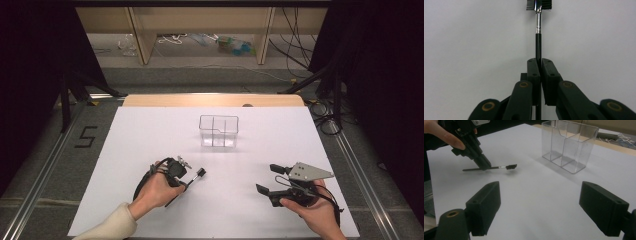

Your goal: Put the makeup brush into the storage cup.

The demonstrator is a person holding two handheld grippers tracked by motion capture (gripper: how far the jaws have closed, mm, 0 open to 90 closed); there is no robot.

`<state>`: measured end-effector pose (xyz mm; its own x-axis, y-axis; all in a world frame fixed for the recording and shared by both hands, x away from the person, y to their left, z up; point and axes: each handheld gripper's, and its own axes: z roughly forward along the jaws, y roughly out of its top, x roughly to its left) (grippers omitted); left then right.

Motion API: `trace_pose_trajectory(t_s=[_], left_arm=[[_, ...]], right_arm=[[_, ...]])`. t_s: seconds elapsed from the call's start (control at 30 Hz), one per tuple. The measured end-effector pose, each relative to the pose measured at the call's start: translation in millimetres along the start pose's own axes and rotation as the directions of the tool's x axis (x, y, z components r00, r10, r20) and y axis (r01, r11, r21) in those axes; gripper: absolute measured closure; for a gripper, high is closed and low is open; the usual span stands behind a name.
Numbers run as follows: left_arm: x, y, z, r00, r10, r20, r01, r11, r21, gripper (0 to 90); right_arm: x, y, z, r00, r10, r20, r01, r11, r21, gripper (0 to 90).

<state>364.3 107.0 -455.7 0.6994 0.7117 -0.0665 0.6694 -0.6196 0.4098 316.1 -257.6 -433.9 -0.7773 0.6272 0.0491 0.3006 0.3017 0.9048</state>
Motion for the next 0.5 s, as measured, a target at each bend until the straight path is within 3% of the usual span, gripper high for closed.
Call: trace_pose_trajectory(t_s=[0.5], left_arm=[[4.0,-3.9,-9.2,1.0,-0.003,0.004,0.004,0.9921,-0.126,85.5]], right_arm=[[-0.5,-0.1,-0.1,1.0,0.005,-0.007,-0.005,1.0,0.003,18.6]])
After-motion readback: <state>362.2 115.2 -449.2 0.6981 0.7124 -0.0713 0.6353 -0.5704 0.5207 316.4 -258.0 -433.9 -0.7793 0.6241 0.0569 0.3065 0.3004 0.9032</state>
